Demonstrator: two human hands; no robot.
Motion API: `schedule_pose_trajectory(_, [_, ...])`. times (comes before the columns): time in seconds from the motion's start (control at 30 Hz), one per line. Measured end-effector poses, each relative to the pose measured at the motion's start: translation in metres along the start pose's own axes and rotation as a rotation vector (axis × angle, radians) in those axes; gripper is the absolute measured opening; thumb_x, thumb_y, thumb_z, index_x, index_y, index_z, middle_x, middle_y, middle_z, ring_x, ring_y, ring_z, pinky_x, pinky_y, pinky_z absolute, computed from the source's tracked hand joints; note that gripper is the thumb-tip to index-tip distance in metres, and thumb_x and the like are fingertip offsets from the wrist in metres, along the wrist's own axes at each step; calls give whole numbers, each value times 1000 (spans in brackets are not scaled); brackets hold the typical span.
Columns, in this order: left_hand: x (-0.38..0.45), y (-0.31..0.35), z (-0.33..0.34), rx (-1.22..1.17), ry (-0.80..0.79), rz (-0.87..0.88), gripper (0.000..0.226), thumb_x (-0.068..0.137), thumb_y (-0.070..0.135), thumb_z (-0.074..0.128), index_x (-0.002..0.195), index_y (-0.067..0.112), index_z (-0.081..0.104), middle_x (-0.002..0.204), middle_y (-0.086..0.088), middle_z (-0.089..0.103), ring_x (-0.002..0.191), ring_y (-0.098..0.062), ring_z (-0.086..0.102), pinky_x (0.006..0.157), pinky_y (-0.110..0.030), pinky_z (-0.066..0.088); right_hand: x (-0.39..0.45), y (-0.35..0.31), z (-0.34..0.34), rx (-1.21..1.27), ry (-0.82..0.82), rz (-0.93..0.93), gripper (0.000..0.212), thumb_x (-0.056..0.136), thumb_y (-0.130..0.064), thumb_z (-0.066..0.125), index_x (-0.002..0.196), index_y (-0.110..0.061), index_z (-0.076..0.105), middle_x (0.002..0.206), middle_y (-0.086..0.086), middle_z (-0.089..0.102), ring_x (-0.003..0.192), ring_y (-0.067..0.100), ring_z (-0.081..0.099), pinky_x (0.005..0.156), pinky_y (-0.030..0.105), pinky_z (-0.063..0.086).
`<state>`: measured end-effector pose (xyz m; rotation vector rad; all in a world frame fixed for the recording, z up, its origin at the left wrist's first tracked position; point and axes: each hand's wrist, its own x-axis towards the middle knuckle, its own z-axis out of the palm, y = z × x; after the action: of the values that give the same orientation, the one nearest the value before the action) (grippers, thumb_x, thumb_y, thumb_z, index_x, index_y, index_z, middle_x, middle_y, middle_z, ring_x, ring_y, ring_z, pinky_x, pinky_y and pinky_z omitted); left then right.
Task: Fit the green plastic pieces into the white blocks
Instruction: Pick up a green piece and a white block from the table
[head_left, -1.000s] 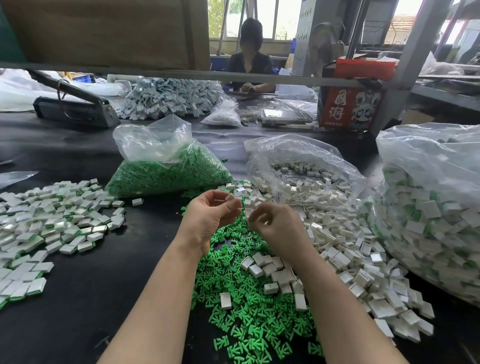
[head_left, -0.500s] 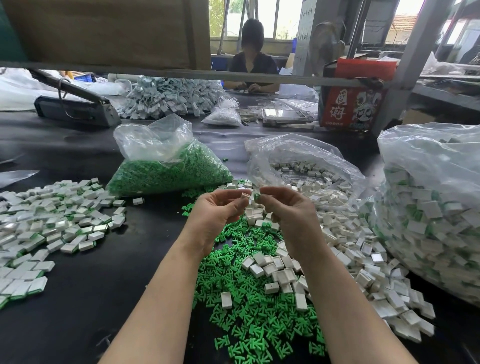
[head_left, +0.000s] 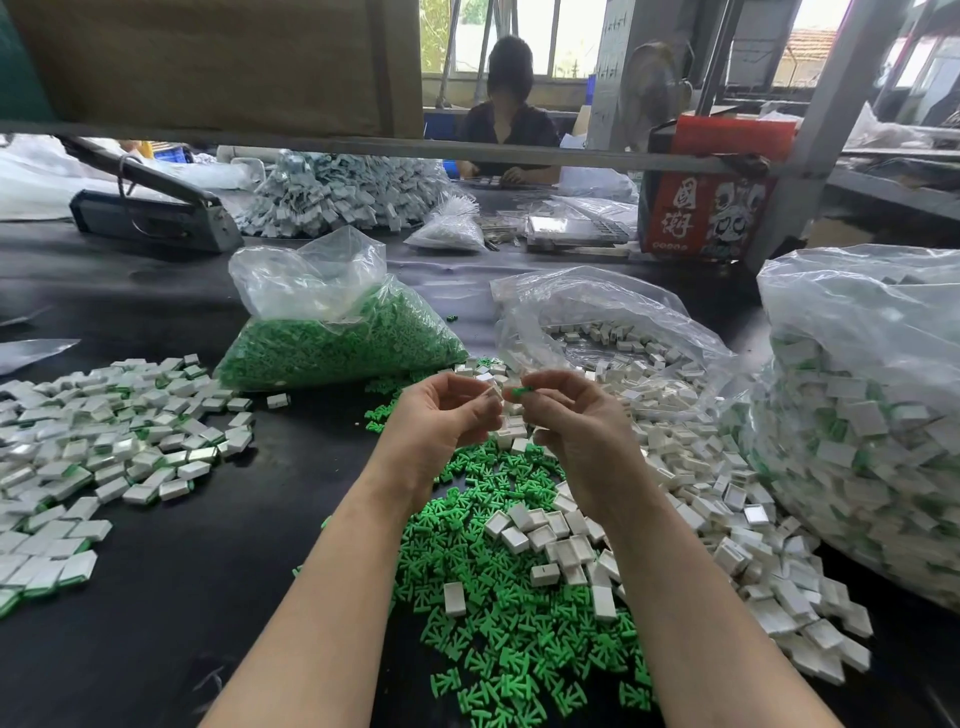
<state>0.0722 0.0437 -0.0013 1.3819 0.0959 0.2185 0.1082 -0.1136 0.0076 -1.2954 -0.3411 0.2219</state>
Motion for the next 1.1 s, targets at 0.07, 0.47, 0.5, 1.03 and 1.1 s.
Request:
schedule_pose_trajectory(0.07, [0,0,0,7,5,-5,35,65,28,80,92,10,67,76,-2,74,73,-14,71,63,-21,54,0,1,0,-29,5,-22,17,90,1,60,97,-12,70,91,8,70,70,7,58,63,22,42])
schedule_pose_trajectory(0.47, [-2,2,1,-57,7,16,21,68,23,77,88,17,78,81,-6,76,69,-11,69,62,-18,54,1,6,2,-270,64,-199,13,86,-2,69,99,0,70,84,6,72,67,-1,64,62,12,48])
schedule_pose_trajectory(0.5, [-2,3,1,-57,11,13,21,68,22,76,88,17,78,81,-6,76,68,-11,69,62,-18,54,2,6,1,-282,72,-205,12,87,-2,68,98,-1,71,84,5,73,69,2,66,64,13,49])
schedule_pose_trajectory(1.03, [-1,2,-5,24,8,19,13,76,16,76,89,16,79,85,-9,76,74,-14,70,69,-21,56,3,12,0,-412,60,-183,13,88,-16,70,99,-7,69,85,6,73,75,13,69,67,21,56])
schedule_pose_trajectory(1.1, [0,1,-4,34,10,16,12,78,14,76,90,15,79,86,-10,76,75,-15,71,69,-22,56,4,17,0,-457,56,-126,16,94,-23,63,96,-8,69,79,5,72,60,7,63,58,19,48])
